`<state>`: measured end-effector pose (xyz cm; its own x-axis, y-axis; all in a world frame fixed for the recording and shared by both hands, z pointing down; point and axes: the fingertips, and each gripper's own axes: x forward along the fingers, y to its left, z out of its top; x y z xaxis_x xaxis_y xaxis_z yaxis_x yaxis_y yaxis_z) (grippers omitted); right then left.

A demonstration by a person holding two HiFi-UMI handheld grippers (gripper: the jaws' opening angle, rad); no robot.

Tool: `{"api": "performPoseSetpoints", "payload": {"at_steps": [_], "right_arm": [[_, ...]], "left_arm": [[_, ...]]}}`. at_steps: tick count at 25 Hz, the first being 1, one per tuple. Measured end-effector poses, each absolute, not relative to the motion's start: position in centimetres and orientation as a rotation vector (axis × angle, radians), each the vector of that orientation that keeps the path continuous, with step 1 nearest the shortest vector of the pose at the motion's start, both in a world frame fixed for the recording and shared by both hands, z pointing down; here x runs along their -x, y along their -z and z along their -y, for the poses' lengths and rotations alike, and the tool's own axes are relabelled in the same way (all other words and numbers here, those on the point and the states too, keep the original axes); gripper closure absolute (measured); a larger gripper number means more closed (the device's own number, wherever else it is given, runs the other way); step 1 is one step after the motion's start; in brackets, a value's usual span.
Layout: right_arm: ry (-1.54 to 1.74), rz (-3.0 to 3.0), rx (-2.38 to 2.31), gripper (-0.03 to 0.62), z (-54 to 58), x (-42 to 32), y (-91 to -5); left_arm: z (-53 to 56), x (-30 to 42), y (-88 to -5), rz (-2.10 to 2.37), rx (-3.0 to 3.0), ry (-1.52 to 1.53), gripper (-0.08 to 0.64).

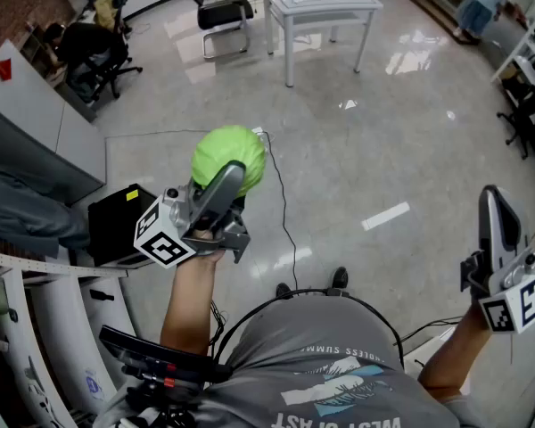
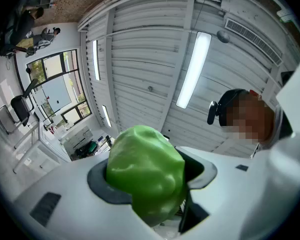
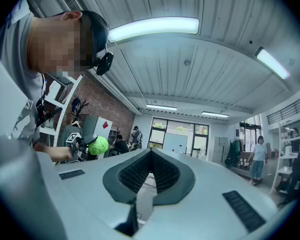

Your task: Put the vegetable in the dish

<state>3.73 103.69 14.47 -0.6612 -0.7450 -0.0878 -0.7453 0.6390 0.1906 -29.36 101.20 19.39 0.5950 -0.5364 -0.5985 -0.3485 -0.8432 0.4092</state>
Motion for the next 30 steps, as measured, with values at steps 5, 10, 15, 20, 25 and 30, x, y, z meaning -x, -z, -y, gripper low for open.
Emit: {"api": "performPoseSetpoints", "payload": {"at_steps": [5,10,15,20,25,30], "right_arm": [[-0.317,-2.869,1.257,0.586,-102.3,-4.5,-14.9],[-0.266,-2.847,1.236,0.586,-99.6,-6.3,-16.0],[-0.261,-2.84,1.252,0.586,-96.7,-10.0,-15.5],[-0.248,-2.834,1.217,0.586,-93.1,-15.1,-15.4],[-0.236,-2.841,1.17,0.586,-88.3,-17.3,-15.7],[-0.2,-2.868,1.093,0.584,-86.1,-19.7,-15.7]], "left_arm": [[-101.9,29.3,-20.2,0.788,-2.538,1.107,0.29],[-100.3,27.3,-20.9,0.795,-2.525,1.066,0.29],[-98.0,24.3,-20.6,0.822,-2.546,1.048,0.29],[-94.8,19.5,-20.7,0.848,-2.547,1.059,0.29],[-90.6,16.8,-19.9,0.841,-2.555,1.084,0.29],[-88.2,13.3,-19.5,0.848,-2.561,1.084,0.29]]}}
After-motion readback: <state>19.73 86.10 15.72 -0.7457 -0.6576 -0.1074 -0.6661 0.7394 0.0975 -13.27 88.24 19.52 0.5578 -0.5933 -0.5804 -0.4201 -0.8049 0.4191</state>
